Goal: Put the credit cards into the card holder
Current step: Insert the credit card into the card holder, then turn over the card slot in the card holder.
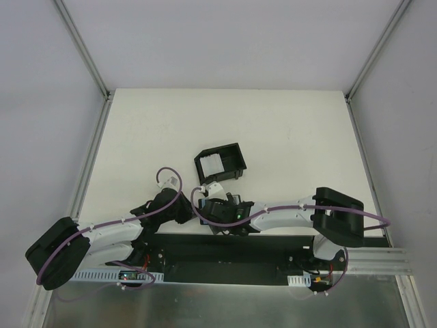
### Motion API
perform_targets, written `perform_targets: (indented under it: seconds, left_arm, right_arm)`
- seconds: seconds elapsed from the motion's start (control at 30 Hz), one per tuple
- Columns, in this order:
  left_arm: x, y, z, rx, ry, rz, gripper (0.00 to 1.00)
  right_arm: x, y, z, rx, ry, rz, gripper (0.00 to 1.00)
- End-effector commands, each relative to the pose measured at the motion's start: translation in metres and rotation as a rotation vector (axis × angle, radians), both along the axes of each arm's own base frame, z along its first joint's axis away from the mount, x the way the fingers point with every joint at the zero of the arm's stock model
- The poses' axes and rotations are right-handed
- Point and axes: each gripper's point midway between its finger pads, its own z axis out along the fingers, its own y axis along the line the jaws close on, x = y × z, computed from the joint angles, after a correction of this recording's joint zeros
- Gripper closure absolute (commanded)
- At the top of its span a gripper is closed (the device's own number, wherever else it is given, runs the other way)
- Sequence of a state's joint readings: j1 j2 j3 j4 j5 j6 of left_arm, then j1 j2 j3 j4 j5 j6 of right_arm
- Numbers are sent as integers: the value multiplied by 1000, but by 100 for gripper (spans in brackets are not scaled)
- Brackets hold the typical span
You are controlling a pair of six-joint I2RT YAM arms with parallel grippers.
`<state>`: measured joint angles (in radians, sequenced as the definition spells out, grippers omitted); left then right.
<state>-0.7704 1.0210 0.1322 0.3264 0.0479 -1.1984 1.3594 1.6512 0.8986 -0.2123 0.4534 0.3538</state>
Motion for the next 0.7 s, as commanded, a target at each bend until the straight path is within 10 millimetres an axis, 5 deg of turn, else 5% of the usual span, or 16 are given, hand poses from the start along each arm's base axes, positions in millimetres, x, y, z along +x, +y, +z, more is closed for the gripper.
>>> perform_targets:
  seconds: [0.0, 0.17, 0.37, 0.67]
  left_arm:
    - [-5, 10, -13, 42, 35, 15, 100]
    - [-6, 10, -13, 44, 38, 15, 100]
    - [-6, 9, -13, 45, 39, 13, 100]
    - [-6, 10, -14, 46, 42, 16, 100]
  right_arm:
    - [-2, 14, 9, 22, -11, 36, 32]
    - [-4, 16, 10, 16, -17, 48, 31]
    - [15, -12, 16, -159, -123, -75, 29]
    - [24, -40, 34, -130, -194, -187, 22]
